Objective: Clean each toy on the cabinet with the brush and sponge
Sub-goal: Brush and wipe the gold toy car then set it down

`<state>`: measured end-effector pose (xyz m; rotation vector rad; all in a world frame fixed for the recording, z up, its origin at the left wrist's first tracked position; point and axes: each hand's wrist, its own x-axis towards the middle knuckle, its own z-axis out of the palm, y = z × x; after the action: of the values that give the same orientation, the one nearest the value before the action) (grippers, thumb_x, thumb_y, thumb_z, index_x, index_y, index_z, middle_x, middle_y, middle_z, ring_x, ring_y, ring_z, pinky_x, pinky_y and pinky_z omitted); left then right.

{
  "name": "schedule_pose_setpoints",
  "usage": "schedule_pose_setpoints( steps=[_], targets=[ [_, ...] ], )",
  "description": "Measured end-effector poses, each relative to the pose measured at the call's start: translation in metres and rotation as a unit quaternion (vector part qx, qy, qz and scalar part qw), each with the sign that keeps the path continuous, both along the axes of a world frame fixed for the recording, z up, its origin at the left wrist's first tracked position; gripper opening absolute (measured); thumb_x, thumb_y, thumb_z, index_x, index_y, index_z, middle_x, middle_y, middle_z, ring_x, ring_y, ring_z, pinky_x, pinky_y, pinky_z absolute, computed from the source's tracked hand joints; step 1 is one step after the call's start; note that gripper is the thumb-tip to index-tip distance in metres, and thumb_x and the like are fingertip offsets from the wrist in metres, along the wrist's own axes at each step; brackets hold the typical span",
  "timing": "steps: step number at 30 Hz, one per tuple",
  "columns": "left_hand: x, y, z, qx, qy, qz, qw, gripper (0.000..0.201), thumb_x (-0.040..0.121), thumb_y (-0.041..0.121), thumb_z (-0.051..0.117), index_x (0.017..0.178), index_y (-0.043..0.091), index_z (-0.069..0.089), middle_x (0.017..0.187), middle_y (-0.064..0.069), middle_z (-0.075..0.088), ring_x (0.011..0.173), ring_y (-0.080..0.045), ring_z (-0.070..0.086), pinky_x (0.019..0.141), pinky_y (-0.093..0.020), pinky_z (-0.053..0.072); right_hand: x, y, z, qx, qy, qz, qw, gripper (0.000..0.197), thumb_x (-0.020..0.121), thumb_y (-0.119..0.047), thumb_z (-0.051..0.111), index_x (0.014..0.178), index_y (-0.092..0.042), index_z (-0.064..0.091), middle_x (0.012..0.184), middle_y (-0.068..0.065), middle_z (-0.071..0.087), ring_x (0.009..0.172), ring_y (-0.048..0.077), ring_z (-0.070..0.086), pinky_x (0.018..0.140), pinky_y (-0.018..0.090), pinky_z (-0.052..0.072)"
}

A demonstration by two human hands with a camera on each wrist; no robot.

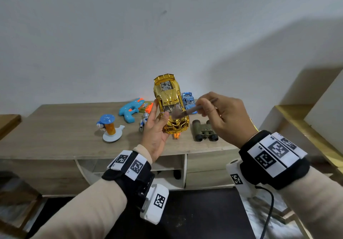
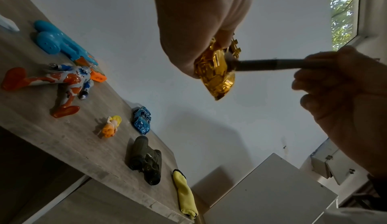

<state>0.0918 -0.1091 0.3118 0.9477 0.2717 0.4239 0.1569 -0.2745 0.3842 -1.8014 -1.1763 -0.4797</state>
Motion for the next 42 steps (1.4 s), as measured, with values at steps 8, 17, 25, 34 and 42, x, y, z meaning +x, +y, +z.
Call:
schedule_pose_setpoints(
  steps=[8, 17, 25, 34, 42],
  targets=[
    [0.005, 0.004, -0.005, -0.015, 0.000, -0.001, 1.000, 0.051, 0.097, 0.016, 0.046, 0.142, 0.036, 0.034, 0.139, -0.010, 0.052, 0.126, -0.040, 0.050, 0.091, -0.050, 0.027, 0.002, -0.003, -0.003, -0.003, -0.007, -0.031, 0.999, 0.040, 0.093, -0.035, 0.036, 0.072, -0.012, 0.061, 0.058, 0.003, 0.061, 0.052, 0.020, 0.060, 0.050, 0.033, 0.046],
    [0.007, 0.007, -0.013, -0.055, -0.045, -0.033, 0.997, 0.046, 0.095, 0.011, 0.044, 0.136, 0.033, 0.043, 0.137, -0.008, 0.055, 0.115, -0.024, 0.061, 0.078, -0.040, 0.057, 0.005, -0.008, 0.002, 0.033, 0.026, -0.061, 0.997, 0.046, 0.092, -0.037, 0.034, 0.071, -0.005, 0.059, 0.052, 0.006, 0.057, 0.048, 0.019, 0.056, 0.048, 0.039, 0.045],
    [-0.001, 0.007, -0.014, -0.065, -0.059, -0.071, 0.994, 0.044, 0.098, 0.007, 0.038, 0.132, 0.035, 0.046, 0.132, -0.008, 0.058, 0.108, -0.022, 0.065, 0.073, -0.036, 0.058, 0.019, -0.016, 0.010, 0.045, 0.152, -0.071, 0.985, 0.035, 0.098, -0.026, 0.040, 0.074, -0.012, 0.062, 0.057, 0.003, 0.063, 0.048, 0.010, 0.059, 0.049, 0.029, 0.049],
    [-0.003, 0.005, -0.018, -0.013, -0.047, -0.083, 0.995, 0.066, 0.085, 0.009, 0.055, 0.142, 0.035, 0.036, 0.137, -0.011, 0.054, 0.123, -0.030, 0.055, 0.091, -0.045, 0.053, 0.019, -0.019, 0.017, 0.031, 0.122, -0.080, 0.989, 0.031, 0.098, -0.026, 0.040, 0.079, -0.014, 0.062, 0.059, -0.003, 0.062, 0.047, 0.000, 0.057, 0.048, 0.014, 0.043],
    [-0.002, -0.008, -0.025, 0.111, -0.002, 0.013, 0.994, 0.059, 0.089, 0.005, 0.059, 0.133, 0.040, 0.043, 0.113, 0.016, 0.065, 0.098, 0.006, 0.063, 0.077, -0.024, 0.052, 0.006, -0.013, 0.015, 0.013, 0.058, -0.051, 0.997, 0.032, 0.095, -0.026, 0.040, 0.082, -0.007, 0.063, 0.060, -0.008, 0.060, 0.050, -0.004, 0.057, 0.049, 0.010, 0.043]
  ],
)
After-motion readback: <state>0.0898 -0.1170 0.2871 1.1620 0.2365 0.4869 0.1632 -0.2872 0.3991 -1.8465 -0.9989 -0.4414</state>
